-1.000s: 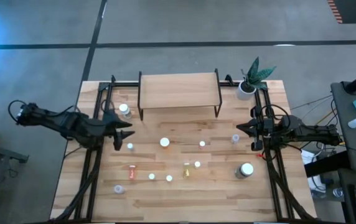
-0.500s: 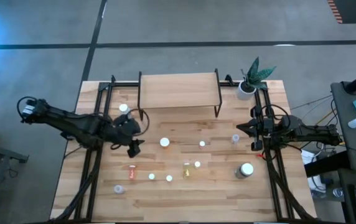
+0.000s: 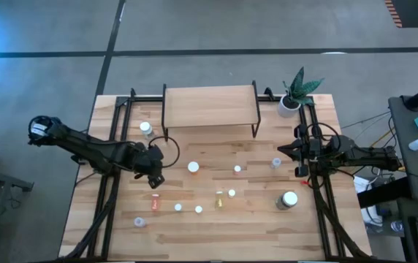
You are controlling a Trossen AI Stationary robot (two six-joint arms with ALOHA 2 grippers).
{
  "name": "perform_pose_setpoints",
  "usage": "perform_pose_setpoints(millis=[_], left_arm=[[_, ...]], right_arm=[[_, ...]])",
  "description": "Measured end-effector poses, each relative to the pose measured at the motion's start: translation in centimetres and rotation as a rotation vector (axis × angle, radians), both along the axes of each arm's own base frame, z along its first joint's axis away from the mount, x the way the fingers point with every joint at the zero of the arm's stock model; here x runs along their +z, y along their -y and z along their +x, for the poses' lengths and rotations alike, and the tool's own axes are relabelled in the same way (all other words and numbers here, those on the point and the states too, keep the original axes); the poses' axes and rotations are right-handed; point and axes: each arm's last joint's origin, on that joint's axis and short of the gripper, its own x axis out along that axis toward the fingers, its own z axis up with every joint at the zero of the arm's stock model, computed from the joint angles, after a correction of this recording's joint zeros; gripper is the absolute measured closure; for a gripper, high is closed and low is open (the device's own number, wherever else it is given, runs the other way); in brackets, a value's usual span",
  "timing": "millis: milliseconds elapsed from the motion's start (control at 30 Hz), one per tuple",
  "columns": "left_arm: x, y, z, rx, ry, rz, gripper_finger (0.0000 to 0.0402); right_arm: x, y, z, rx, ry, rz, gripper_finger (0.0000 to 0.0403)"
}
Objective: Pick and place medicine bottles onto shelf by color
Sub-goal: Put the top blue medicine bottle on the shelf
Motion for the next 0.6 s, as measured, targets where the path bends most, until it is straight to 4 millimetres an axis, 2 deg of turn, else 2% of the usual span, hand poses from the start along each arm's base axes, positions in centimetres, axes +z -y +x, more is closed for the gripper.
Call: perform_pose_setpoints(millis=[300, 433, 600], left_arm=[[-1.5, -0.2, -1.1, 0.016, -0.094, -0.039, 0.0183], [-2.4, -0.2, -1.5, 0.028, -0.141, -0.080, 0.0150], [-2.3, -0.5, -1.5, 0.020, -0.138, -0.076, 0.0111]], right_arm=[[0.0, 0.0, 0.0, 0.000, 0.000, 0.000, 0.0394], [0.0, 0.0, 0.0, 0.000, 0.000, 0.000, 0.0394], [0.0, 0.0, 0.0, 0.000, 0.000, 0.000, 0.0394]])
